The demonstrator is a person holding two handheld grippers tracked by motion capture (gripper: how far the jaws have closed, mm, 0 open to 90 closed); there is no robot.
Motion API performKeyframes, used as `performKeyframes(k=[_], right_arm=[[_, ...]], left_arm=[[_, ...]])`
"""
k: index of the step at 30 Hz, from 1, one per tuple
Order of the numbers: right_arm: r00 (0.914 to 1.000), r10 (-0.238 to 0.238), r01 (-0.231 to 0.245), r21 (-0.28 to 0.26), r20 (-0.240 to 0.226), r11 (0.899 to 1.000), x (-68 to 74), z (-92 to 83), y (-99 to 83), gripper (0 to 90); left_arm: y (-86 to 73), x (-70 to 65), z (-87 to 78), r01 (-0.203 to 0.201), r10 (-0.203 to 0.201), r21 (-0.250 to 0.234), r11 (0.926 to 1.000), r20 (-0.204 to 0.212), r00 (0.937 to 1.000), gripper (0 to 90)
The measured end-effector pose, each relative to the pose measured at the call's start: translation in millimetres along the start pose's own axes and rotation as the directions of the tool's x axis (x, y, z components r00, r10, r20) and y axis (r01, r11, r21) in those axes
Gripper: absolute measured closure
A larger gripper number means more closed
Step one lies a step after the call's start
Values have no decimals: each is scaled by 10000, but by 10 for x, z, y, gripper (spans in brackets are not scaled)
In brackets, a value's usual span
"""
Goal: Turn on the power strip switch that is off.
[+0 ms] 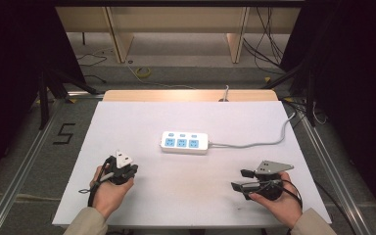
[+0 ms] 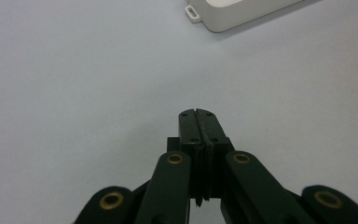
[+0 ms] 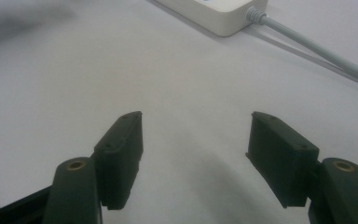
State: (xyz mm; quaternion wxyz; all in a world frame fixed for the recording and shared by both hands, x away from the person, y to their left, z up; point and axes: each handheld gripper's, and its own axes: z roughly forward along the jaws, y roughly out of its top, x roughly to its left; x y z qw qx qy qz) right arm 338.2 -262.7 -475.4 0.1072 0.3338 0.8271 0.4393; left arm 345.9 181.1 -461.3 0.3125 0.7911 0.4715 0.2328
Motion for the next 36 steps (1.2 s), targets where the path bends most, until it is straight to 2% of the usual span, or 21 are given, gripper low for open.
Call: performKeyframes(k=[4, 15, 22, 36], right_arm=[[10000, 5, -5, 54, 2, 10000, 1, -1, -1, 362], [10000, 6, -6, 64, 3, 10000, 9, -1, -6, 362], [10000, 21, -21, 68, 14, 10000, 8, 0, -7, 361], [10000, 25, -25, 54, 17, 10000, 10, -1, -8, 360]], left_arm=[[25, 4, 8, 69, -69, 118, 9999, 77, 9999, 898], [101, -11, 29, -48, 44, 306, 9995, 140, 9999, 898], [138, -1, 45, 16, -22, 364, 9993, 156, 9999, 898], [249, -29, 97, -124, 112, 374, 9992, 329, 9994, 898]])
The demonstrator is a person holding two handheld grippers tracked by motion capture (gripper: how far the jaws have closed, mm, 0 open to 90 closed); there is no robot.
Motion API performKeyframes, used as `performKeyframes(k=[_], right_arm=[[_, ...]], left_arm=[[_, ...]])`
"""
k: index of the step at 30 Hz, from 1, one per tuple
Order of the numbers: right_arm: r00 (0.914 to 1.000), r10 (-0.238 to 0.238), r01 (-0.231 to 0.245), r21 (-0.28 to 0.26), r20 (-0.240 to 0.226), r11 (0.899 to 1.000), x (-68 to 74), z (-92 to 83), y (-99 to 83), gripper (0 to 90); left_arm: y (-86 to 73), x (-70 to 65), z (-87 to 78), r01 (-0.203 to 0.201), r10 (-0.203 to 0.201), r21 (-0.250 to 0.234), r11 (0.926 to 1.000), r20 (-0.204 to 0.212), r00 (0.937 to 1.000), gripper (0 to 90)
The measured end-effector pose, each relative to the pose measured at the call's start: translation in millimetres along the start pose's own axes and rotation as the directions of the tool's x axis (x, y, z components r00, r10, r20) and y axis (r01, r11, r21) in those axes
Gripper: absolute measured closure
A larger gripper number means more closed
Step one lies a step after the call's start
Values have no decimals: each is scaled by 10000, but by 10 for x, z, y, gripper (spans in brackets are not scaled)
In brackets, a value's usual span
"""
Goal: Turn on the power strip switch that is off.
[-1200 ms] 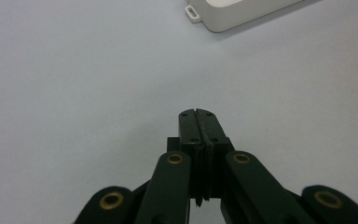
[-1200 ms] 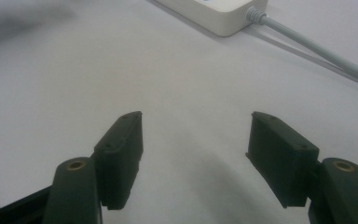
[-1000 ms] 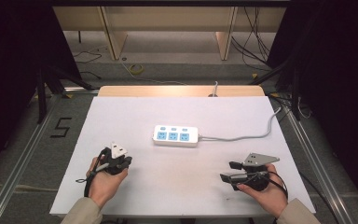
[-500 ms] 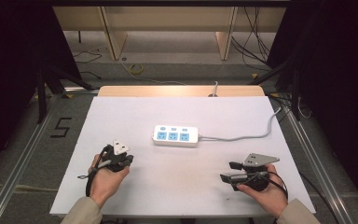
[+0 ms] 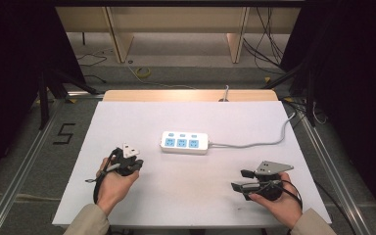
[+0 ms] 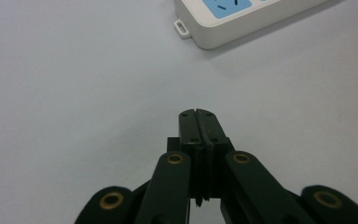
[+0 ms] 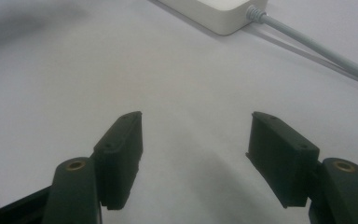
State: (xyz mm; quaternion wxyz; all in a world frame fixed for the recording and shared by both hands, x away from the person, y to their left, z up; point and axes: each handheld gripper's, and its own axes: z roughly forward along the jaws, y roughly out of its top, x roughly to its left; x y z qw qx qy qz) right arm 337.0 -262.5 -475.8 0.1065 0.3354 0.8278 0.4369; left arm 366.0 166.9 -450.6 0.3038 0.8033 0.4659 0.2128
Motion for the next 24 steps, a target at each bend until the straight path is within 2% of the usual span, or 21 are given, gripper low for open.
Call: performKeyframes(k=[14, 24], right_arm=[[10000, 21, -21, 12, -10, 10000, 7, 2, 1, 360], [10000, -13, 13, -3, -13, 10000, 8, 4, 1, 360]], left_arm=[[91, -19, 33, 95, -95, 18, 10000, 98, 9999, 899], [147, -38, 79, -5, 2, 140, 9999, 150, 9999, 899]])
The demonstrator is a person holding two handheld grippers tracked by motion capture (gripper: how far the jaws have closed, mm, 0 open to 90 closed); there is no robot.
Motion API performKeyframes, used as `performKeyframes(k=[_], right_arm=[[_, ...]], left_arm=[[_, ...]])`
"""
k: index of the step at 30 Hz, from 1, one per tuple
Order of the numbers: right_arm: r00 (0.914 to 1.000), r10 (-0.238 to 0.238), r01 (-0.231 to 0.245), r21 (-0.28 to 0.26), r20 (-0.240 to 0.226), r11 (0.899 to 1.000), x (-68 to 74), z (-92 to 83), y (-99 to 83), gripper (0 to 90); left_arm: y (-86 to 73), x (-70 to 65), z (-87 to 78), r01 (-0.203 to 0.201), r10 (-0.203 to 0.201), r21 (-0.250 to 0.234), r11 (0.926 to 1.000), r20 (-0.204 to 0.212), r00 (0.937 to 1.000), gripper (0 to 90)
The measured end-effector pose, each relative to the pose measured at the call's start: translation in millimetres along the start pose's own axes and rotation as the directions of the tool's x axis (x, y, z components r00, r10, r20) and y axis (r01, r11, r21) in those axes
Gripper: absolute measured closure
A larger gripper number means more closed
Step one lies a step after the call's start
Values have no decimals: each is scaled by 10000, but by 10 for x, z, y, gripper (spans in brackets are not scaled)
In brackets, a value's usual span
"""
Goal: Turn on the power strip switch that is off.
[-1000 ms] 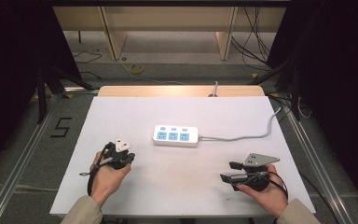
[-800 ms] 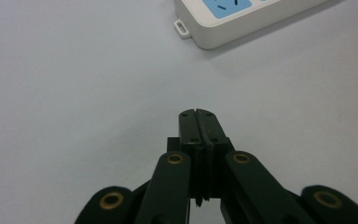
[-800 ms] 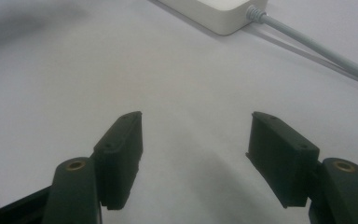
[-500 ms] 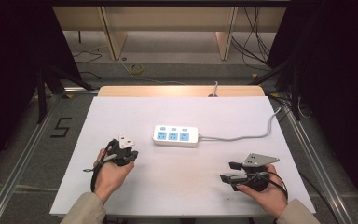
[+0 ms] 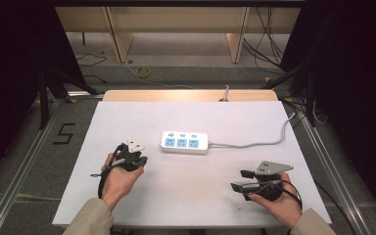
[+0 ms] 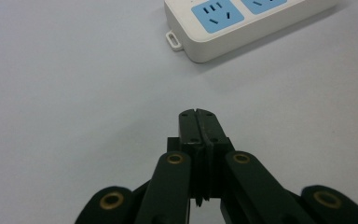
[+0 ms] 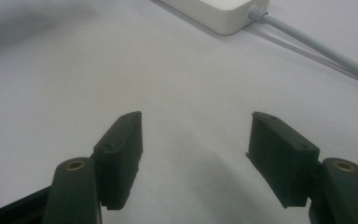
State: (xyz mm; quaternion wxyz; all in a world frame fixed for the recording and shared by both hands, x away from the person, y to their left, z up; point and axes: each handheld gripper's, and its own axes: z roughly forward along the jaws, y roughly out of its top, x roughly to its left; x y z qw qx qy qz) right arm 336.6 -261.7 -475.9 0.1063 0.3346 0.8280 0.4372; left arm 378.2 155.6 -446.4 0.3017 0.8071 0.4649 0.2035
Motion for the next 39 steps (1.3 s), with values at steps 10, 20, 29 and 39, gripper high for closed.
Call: performKeyframes(k=[10, 20, 29, 39], right_arm=[[10000, -20, 20, -15, -12, 10000, 4, 1, 0, 360], [10000, -11, 11, -28, -26, 10000, 6, 2, 2, 360], [10000, -14, 14, -25, -33, 10000, 9, 4, 2, 360], [10000, -16, 16, -26, -48, 10000, 10, 7, 3, 360]], left_arm=[[65, -27, 28, -106, 106, 54, 9999, 124, 9999, 899], [120, -38, 53, -149, 147, 71, 9999, 206, 9997, 899], [167, -40, 69, -156, 155, 66, 9999, 229, 9996, 899], [196, -28, 104, -184, 180, 158, 9997, 281, 9994, 899]])
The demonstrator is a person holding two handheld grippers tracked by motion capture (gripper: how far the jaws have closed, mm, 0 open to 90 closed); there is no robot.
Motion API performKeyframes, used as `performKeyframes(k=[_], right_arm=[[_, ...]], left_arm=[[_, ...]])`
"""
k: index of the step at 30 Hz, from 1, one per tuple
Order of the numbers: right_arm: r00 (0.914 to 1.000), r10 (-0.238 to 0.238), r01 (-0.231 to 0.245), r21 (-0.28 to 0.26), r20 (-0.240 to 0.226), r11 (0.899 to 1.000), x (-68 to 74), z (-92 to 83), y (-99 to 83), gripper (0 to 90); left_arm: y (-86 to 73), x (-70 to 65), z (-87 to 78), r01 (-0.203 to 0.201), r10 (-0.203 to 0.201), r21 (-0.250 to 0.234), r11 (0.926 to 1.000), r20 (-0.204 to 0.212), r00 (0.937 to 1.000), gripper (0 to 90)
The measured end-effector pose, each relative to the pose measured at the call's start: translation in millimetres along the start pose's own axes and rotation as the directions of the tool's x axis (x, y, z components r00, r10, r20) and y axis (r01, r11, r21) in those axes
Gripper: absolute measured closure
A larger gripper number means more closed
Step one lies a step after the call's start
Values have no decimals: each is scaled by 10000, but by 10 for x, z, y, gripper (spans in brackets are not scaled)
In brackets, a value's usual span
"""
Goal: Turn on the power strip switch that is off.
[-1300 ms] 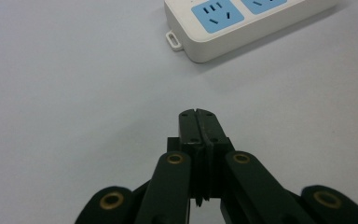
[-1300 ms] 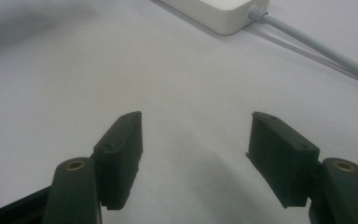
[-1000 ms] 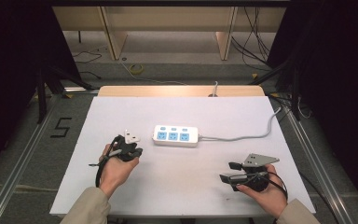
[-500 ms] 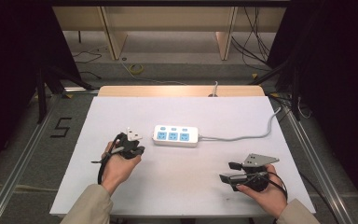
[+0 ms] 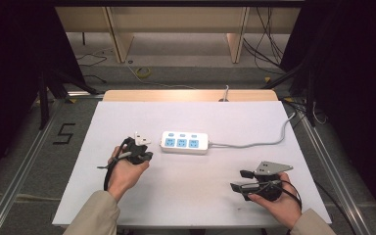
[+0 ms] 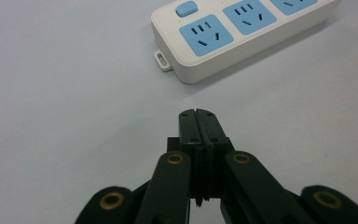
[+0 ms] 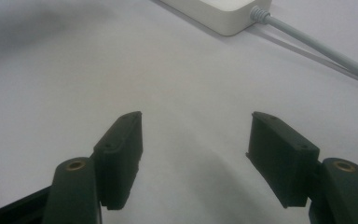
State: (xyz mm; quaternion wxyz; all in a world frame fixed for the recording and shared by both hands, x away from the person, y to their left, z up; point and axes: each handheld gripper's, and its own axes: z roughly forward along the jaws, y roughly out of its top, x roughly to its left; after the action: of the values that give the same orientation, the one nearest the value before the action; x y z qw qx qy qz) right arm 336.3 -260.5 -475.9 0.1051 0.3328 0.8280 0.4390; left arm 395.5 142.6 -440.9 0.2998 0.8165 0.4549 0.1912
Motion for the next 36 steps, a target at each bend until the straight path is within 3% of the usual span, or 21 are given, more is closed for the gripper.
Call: performKeyframes(k=[36], right_arm=[[10000, -23, 23, -2, -2, 10000, 1, 6, 6, 361]], left_arm=[[134, -18, 148, -231, 226, 305, 9993, 171, 9996, 898]])
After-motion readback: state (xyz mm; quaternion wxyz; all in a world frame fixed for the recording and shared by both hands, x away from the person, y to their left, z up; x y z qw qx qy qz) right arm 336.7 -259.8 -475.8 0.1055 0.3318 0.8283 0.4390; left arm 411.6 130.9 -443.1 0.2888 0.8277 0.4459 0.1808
